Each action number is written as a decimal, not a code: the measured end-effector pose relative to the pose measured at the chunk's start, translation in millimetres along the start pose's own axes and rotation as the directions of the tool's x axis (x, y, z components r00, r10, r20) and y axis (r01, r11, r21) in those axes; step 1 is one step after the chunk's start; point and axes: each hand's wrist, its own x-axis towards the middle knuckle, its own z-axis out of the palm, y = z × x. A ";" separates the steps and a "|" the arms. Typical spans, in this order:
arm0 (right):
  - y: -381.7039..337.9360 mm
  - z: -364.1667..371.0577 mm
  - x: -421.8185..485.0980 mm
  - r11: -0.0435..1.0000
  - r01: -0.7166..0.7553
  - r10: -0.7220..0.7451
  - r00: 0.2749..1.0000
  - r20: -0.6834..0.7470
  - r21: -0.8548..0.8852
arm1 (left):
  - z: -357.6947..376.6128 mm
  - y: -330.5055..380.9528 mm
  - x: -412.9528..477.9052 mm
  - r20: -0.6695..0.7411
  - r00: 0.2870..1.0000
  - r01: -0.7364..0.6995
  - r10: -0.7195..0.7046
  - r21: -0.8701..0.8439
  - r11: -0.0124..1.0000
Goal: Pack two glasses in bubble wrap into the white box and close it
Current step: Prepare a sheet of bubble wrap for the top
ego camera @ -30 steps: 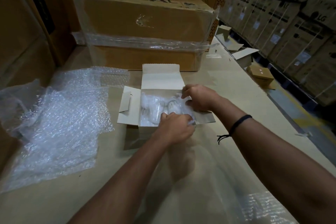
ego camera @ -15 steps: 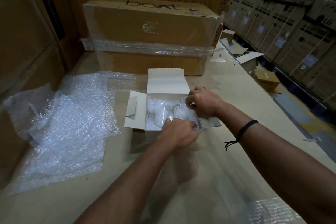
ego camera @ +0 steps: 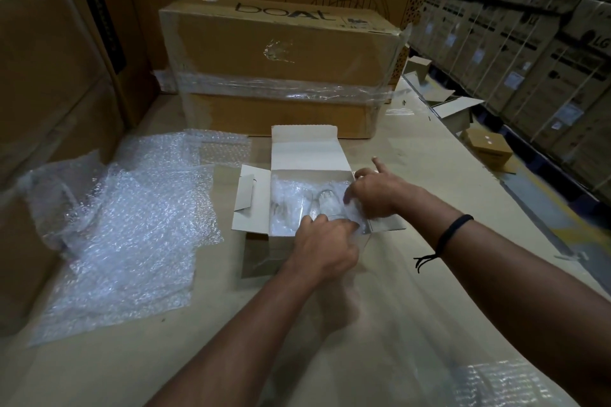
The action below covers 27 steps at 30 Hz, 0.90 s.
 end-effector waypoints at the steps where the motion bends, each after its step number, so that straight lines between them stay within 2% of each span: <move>1: 2.3 -1.9 -0.9 0.998 0.004 0.000 0.998 -0.064 0.057 | -1.5 -0.2 1.1 0.046 0.999 0.002 -0.004 0.023 1.000; 4: 2.7 -5.4 -2.8 0.996 0.052 -0.041 0.989 -0.139 0.076 | -4.3 2.0 5.4 0.132 0.991 0.023 -0.029 0.041 0.999; 8: -5.0 0.5 0.8 0.996 0.050 -0.053 0.998 -0.034 -0.075 | -6.3 3.1 6.5 0.179 0.983 0.023 -0.029 0.036 0.999; 12: -8.3 2.6 4.3 0.988 0.033 -0.028 0.999 0.040 -0.148 | 0.3 -2.3 0.1 -0.032 0.999 -0.045 0.042 -0.117 0.992; 14: -9.5 -1.0 3.7 0.991 0.027 -0.019 0.998 0.062 -0.128 | -0.1 -3.8 0.7 -0.018 0.998 -0.063 0.062 -0.107 0.992; 16: -7.5 -3.3 2.7 0.998 0.012 -0.012 1.000 0.001 -0.065 | -2.7 -3.1 1.1 0.065 0.996 -0.062 0.063 -0.024 0.998; 18: -1.1 -6.3 1.5 1.000 -0.029 0.030 0.991 -0.129 0.009 | -5.4 -0.8 2.7 0.118 0.992 -0.044 0.040 0.028 0.999; 20: 3.4 -9.7 2.1 0.998 -0.069 0.070 0.980 -0.184 0.013 | -7.8 3.9 3.9 0.161 0.987 -0.010 0.002 0.048 0.999; 24: -2.0 -4.2 6.9 0.991 -0.063 0.055 0.996 -0.070 -0.115 | -11.5 5.1 9.2 0.247 0.968 0.018 -0.036 0.075 0.997; 27: -6.5 3.3 14.2 0.978 -0.041 0.055 0.996 0.065 -0.203 | -10.5 2.4 7.6 0.224 0.975 -0.012 0.000 0.050 0.999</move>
